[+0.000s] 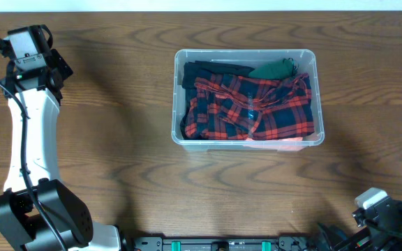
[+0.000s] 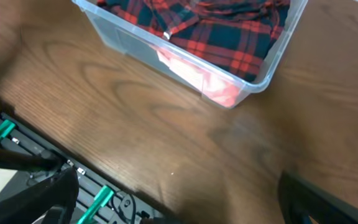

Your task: Pack container

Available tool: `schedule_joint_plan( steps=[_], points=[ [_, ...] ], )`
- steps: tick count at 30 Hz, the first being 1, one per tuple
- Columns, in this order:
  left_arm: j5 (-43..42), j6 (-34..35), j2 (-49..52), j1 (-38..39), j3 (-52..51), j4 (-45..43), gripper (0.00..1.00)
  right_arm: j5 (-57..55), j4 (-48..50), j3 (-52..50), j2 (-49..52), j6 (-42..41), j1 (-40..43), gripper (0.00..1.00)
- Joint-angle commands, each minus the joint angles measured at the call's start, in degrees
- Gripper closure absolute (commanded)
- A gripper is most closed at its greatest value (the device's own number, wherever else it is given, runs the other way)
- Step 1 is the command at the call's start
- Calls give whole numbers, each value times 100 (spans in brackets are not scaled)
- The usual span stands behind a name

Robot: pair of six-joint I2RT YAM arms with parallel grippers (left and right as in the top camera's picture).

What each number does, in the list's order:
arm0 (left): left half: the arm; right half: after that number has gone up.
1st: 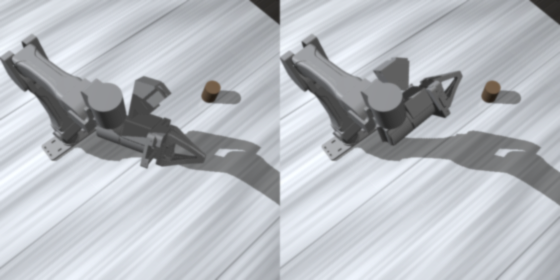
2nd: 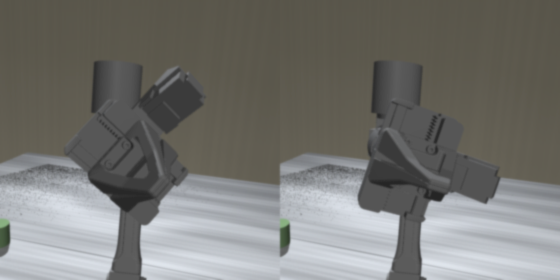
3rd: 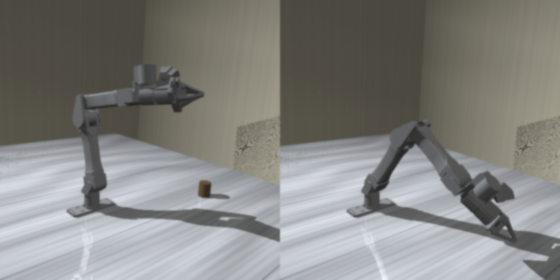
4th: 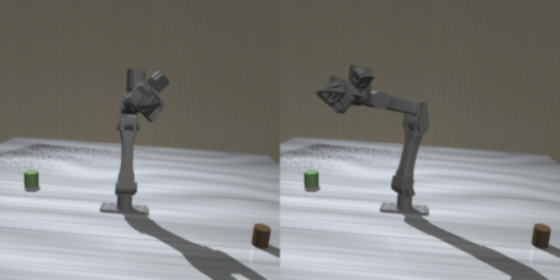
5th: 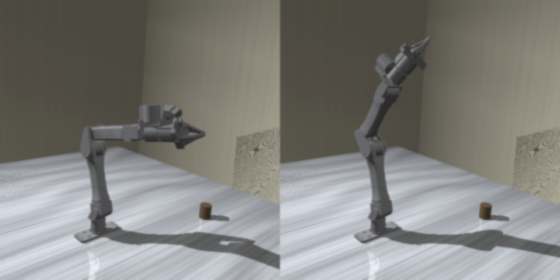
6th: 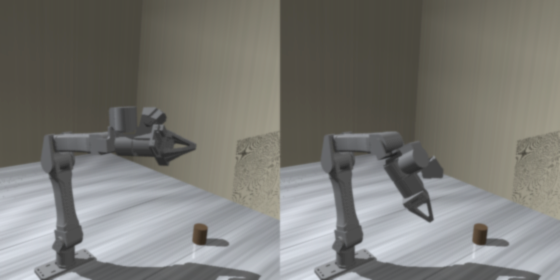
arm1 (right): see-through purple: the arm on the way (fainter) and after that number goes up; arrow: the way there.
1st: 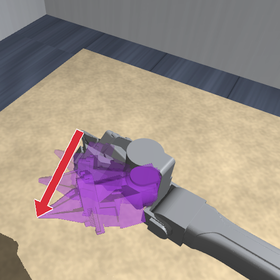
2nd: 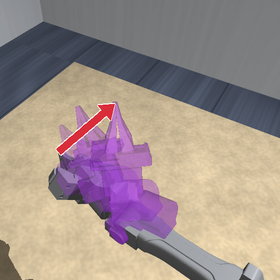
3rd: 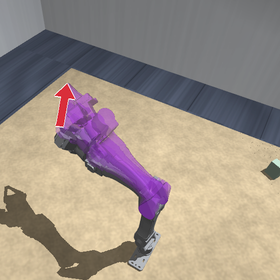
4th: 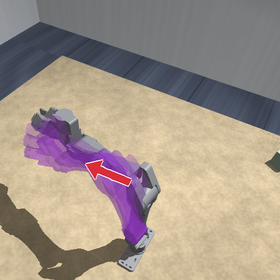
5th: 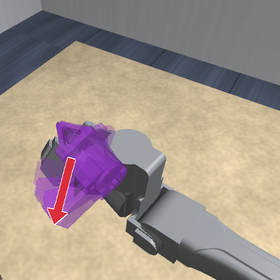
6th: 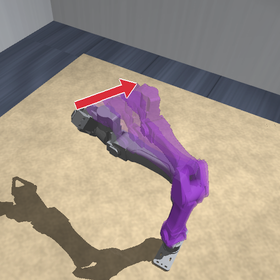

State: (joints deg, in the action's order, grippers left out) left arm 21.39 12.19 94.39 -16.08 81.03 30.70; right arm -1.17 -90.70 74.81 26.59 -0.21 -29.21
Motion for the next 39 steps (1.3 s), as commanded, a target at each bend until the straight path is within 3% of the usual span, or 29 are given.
schedule_joint_plan(
  steps=[1,17,24,32,39],
  points=[
    [76,-4,-42,-13,31,13,2,111,-44,-2,-7,-57,33,1],
    [76,-4,-42,-13,31,13,2,625,350,-44,-9,-63,24,1],
    [76,-4,-42,-13,31,13,2,638,1172,-662,-210,-61,37,1],
    [76,-4,-42,-13,31,13,2,894,3003,-2103,-994,-59,26,1],
    [76,-4,-42,-13,31,13,2,892,3593,-2813,-1344,-57,26,1]
  ],
)
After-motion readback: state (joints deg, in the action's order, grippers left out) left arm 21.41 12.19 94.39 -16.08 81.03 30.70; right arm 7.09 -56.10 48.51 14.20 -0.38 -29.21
